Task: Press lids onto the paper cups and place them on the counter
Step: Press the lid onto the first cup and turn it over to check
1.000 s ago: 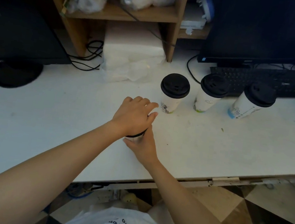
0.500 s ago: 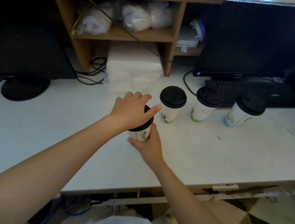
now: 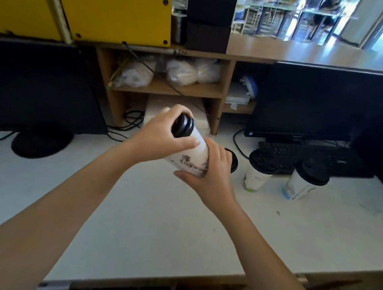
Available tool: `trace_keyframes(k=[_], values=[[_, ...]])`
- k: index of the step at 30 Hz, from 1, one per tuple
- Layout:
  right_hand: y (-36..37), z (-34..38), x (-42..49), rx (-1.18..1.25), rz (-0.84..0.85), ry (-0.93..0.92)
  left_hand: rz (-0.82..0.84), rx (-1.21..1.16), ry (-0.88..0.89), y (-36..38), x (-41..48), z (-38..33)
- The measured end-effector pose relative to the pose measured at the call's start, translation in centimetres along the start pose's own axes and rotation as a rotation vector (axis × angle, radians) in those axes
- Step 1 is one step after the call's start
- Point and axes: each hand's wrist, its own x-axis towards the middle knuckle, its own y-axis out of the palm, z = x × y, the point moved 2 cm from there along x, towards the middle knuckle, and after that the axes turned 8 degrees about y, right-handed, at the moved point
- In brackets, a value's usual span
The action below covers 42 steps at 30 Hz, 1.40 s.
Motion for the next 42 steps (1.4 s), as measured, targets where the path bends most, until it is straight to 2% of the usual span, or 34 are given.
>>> trace_keyframes(k=[3,5,7,9,11,14,17,20,23,25,27,31,33,36,39,40,42], values=[[-2.9,0.5,1.1,0.162,0.216,0.202,-0.111,-0.131,0.110,-2.0,-0.5,0.3],[-4.3,1.1,1.7,0.435,0.400,0.469,-0.188,-0.201,0.144,-2.8,-1.0,0.5],[-5.0,1.9,2.2,0.615,0.538,0.600,-0.227,-0.237,0.216,-3.0,-1.4,0.5],[-5.3,2.8,2.9,0.657,0.544,0.603,-0.224,-0.227,0.321,-2.8,-1.6,0.6],[-5.5,3.3,3.5,0.721,0.463,0.583,-0.194,-0.201,0.423,-2.6,-1.5,0.9],[-5.3,3.4,3.7,0.848,0.374,0.544,-0.106,-0.256,0.416,-2.5,-1.0,1.7],[-5.0,3.2,3.5,0.879,0.311,0.424,-0.057,-0.443,0.195,-2.8,-0.3,3.1],[-5.0,3.0,3.4,0.876,0.321,0.313,0.026,-0.821,-0.152,-2.5,-0.1,4.2],[-5.2,2.5,3.4,0.745,0.350,0.200,0.031,-0.901,-0.300,-2.2,0.0,4.1],[-5.1,2.1,3.5,0.709,0.382,0.181,-0.027,-0.888,-0.298,-2.0,0.2,4.3],[-4.9,1.9,3.9,0.740,0.407,0.240,-0.100,-0.813,-0.236,-1.8,0.1,4.2],[-4.5,2.0,4.9,0.769,0.448,0.557,-0.186,-0.526,-0.012,-1.3,-0.4,3.5],[-4.7,2.2,5.1,0.683,0.513,0.566,-0.196,-0.419,0.096,-1.3,-0.8,3.2],[-4.9,2.3,5.1,0.763,0.489,0.518,-0.149,-0.359,0.221,-1.6,-1.0,3.3],[-4.9,1.9,5.0,0.787,0.440,0.415,-0.036,-0.354,0.149,-2.1,-0.8,4.3],[-4.8,1.9,4.9,0.777,0.438,0.387,-0.003,-0.408,0.079,-2.2,-0.7,4.7],[-4.7,1.7,4.6,0.783,0.443,0.346,0.022,-0.672,-0.121,-2.2,-0.4,5.4]])
